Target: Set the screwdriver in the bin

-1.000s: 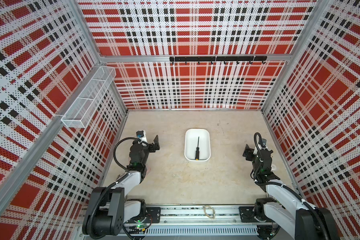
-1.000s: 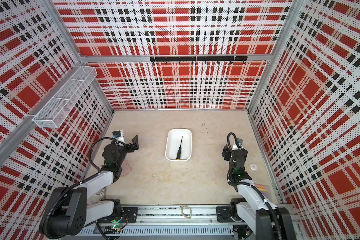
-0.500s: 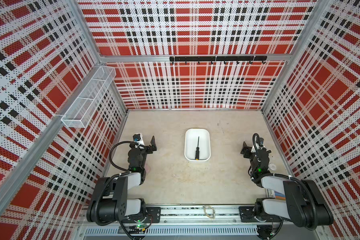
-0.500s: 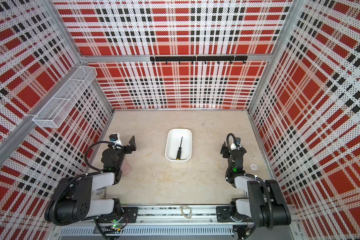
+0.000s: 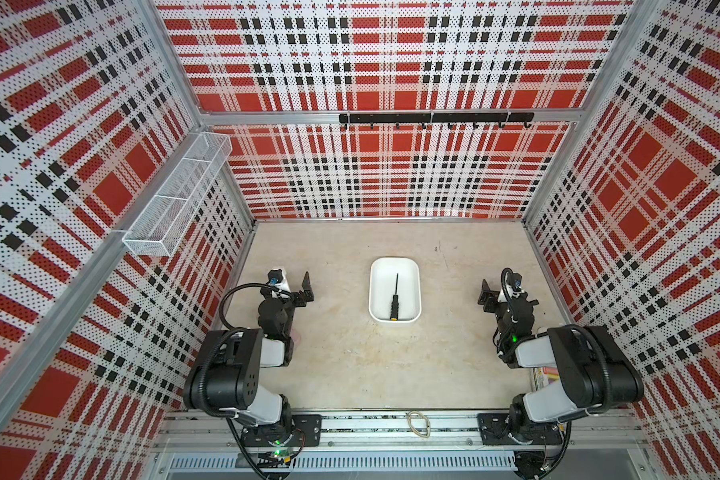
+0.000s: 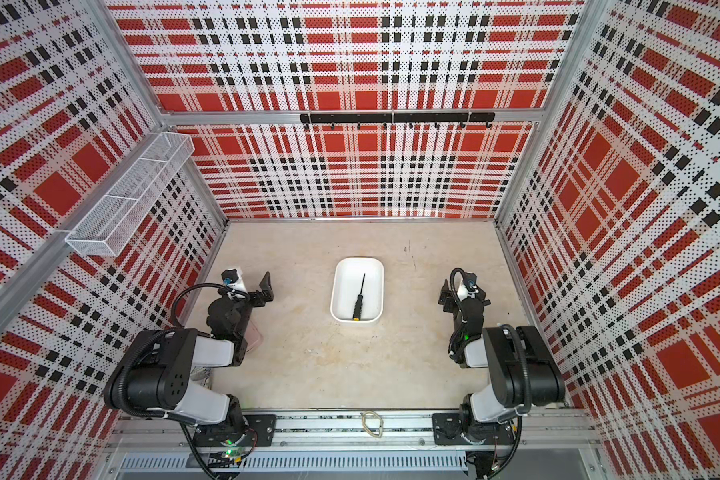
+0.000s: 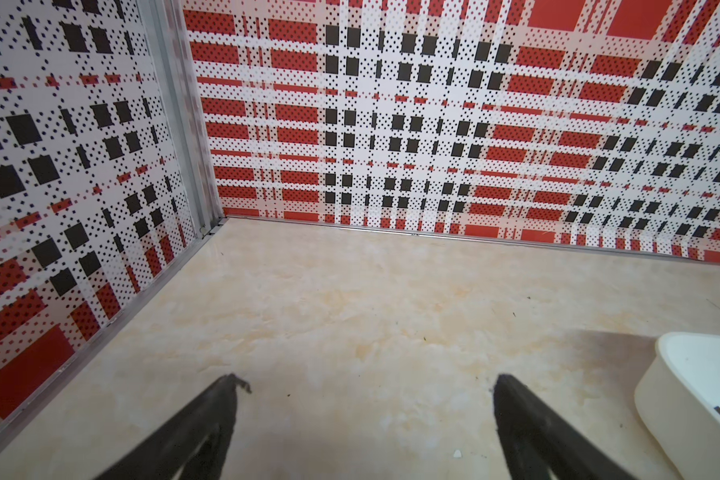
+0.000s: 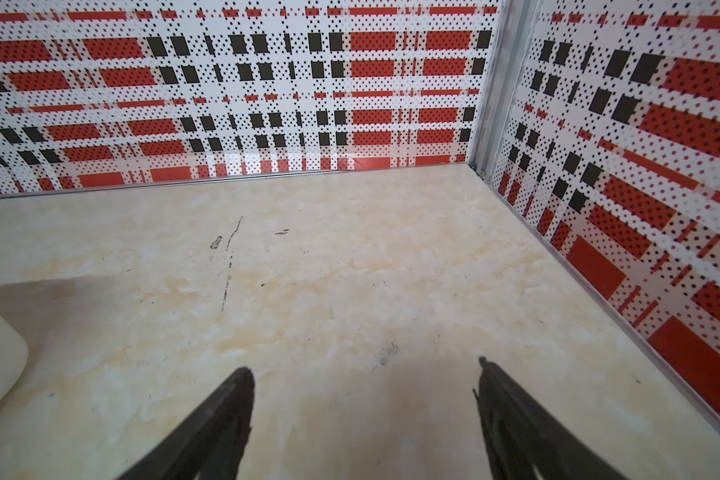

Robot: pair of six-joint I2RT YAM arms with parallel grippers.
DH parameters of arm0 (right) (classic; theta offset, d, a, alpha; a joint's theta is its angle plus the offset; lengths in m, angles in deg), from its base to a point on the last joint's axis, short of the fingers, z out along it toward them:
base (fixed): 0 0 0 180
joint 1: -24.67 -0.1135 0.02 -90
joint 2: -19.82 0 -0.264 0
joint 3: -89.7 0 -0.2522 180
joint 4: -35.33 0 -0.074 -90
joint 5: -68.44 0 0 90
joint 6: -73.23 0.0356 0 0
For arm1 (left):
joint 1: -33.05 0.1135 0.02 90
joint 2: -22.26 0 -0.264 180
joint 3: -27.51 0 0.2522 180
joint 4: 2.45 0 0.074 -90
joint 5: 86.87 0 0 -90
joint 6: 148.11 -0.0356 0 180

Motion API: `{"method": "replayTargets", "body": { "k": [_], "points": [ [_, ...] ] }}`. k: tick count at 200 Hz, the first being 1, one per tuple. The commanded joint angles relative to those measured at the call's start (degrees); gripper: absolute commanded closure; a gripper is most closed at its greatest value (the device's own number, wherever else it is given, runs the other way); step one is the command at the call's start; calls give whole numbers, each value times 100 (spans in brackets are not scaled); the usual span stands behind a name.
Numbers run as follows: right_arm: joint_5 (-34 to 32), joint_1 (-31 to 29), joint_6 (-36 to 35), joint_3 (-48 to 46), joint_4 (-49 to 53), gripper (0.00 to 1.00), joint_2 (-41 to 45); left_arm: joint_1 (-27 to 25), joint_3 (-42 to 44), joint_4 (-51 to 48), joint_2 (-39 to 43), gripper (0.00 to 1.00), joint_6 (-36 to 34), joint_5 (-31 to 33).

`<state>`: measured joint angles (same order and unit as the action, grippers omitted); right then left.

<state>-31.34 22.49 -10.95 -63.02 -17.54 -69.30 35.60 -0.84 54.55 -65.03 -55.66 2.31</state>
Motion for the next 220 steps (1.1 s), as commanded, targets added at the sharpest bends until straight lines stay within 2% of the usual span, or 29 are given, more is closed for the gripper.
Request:
{"method": "replayTargets", "body": {
  "k": [1,48,87,104,220],
  "points": [
    [79,44,-83,73,-274,14,-12,33,62,396,-51,2,-102,38],
    [233,40,-181,327,95,12,-83,-30,18,352,-89,2,-150,117],
    [240,48,-180,344,112,6,-99,-9,-22,298,-122,2,-146,117],
    [241,43,-183,345,105,0,-106,-8,-21,294,-121,2,-144,117],
    [211,39,-188,307,38,0,-96,-31,48,372,-86,2,-142,201]
  ]
}}
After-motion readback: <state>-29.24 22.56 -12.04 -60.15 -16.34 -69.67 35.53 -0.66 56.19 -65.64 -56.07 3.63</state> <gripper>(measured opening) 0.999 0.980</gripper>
